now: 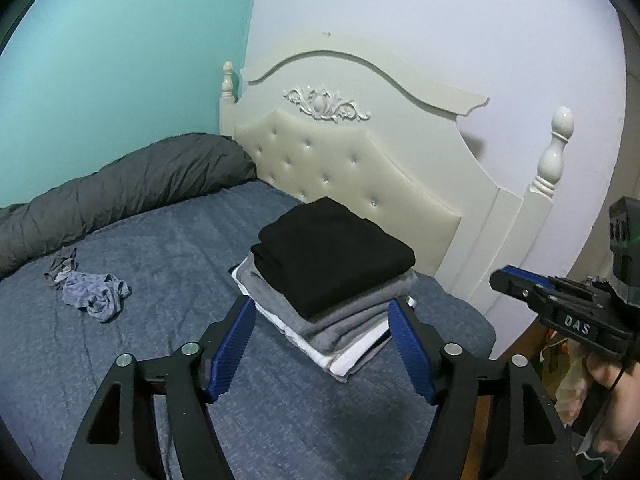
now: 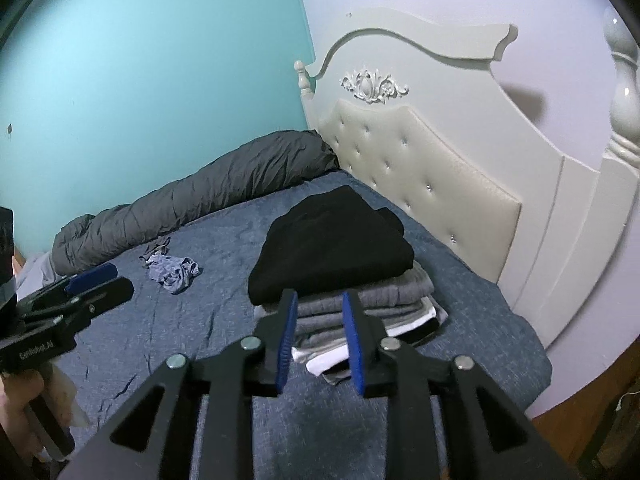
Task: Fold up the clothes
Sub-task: 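Open both tools and withdraw them from the stack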
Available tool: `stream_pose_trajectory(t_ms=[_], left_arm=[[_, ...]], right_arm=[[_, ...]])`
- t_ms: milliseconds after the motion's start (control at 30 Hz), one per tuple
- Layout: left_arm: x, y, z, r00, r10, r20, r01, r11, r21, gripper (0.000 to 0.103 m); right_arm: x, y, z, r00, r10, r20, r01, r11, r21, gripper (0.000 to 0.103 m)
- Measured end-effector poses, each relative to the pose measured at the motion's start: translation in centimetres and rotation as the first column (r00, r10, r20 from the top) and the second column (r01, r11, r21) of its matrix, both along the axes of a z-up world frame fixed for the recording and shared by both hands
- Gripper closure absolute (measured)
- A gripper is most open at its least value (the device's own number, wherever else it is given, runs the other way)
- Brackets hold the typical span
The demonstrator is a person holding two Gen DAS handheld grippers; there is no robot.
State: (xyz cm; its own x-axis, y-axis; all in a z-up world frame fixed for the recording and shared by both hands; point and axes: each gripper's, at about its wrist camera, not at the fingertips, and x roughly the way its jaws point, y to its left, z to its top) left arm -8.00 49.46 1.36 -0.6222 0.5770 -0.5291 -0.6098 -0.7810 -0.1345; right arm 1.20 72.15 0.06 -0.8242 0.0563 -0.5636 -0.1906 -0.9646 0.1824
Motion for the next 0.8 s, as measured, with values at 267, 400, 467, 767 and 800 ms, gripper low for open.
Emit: stream_pose_trajectory(t_ms=[267, 400, 467, 767, 800], left_arm=[[2.1, -1.5, 0.5, 1.0, -0.005, -0.013, 0.005, 1.0, -0.003, 0.022], [3.2, -2.0, 0.8, 0.999, -0.015, -0.03, 0.015, 1.0, -0.002, 0.016], [3.7, -2.3, 1.0, 0.999, -0.017, -0.036, 0.017, 1.0, 0.0, 0.016], [5.7, -3.9, 1.1, 0.998, -0.027, -0.052, 0.028, 1.0, 0.008, 0.009], [5.8, -4.1, 1.0, 0.998, -0.029, -0.051, 0.029, 1.0, 0.009, 0.009]], right_arm=[[2.8, -2.0, 0.6, 0.999, -0.027, -0.027, 0.027, 1.0, -0.003, 0.065], [4.1, -2.9, 1.0, 0.999, -0.035, -0.042, 0.034, 0.999, -0.011, 0.063], [4.8, -3.4, 1.1, 0.998, -0.042, -0.044, 0.042, 0.999, -0.006, 0.061], [7.7, -5.7, 1.4, 0.996, -0.066, -0.052, 0.067, 0.998, 0.012, 0.05], [8.0, -5.9, 1.3, 0.996, -0.069, -0.051, 0.069, 0.998, 0.007, 0.049]])
